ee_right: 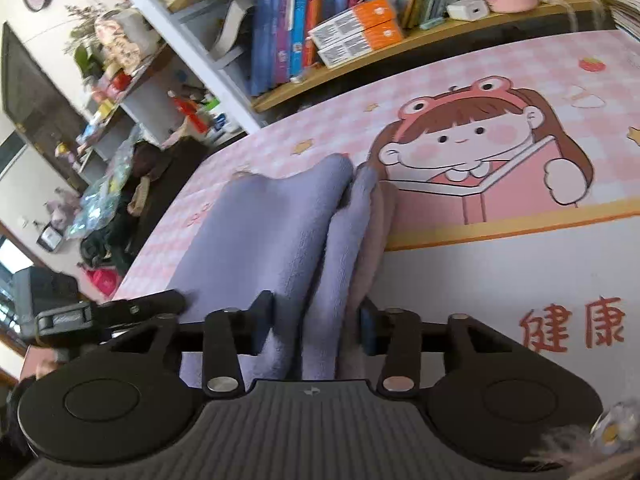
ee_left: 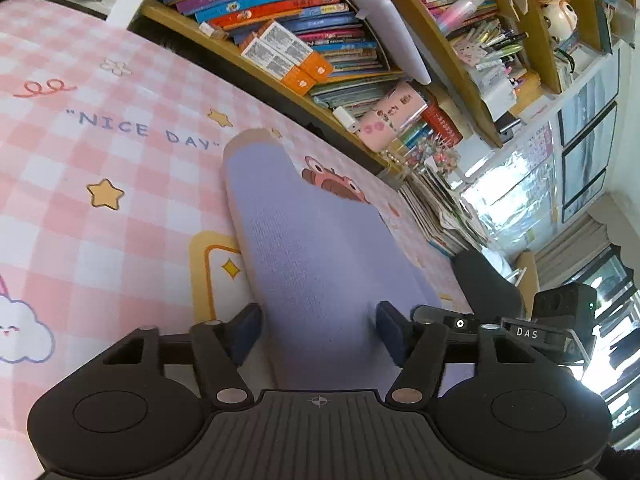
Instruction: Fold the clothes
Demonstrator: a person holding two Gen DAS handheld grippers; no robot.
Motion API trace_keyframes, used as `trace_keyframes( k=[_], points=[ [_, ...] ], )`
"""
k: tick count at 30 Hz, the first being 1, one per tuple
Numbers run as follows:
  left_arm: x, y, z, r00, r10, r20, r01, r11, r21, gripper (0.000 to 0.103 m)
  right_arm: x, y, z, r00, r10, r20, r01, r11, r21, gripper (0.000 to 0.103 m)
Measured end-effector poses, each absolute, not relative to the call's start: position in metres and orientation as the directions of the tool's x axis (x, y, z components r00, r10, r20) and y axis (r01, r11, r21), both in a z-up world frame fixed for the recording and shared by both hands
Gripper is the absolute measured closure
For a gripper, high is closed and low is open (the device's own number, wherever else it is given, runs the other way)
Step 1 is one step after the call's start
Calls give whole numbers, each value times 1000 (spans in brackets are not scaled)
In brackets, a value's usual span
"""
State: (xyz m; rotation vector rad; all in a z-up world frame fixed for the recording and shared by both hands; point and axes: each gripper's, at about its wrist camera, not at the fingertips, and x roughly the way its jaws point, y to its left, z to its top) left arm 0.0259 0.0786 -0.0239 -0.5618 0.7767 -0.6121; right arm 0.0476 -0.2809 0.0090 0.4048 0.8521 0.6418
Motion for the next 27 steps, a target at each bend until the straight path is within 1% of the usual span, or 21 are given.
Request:
trace_keyframes(
  k=[1, 2, 7, 10, 14, 20, 27],
  points=[
    [27, 77, -25, 560, -685, -466, 291, 690, -663, 36, 48, -282, 7, 487, 670, -561, -348, 738, 578, 54],
    [27, 76, -26, 558, -686, -467, 289, 689, -665, 36, 49, -282, 5, 483, 673, -560, -339, 733, 589, 54],
    [30, 68, -32, 550, -689, -471, 281, 684, -673, 36, 54, -284, -8, 465, 693, -550, -308, 710, 634, 53],
    [32, 64, -35, 547, -690, -474, 277, 683, -676, 36, 53, -285, -14, 467, 711, -525, -312, 689, 654, 56],
    [28, 53, -28, 565, -658, -498, 303, 727, -616, 37, 50, -284, -12, 474, 710, -521, -341, 693, 635, 63],
    [27, 50, -22, 578, -637, -509, 306, 748, -589, 40, 46, -281, -5, 492, 701, -516, -378, 706, 599, 71],
    [36, 47, -17, 581, -637, -507, 309, 749, -586, 40, 50, -279, 7, 514, 693, -506, -423, 718, 553, 73]
  ],
)
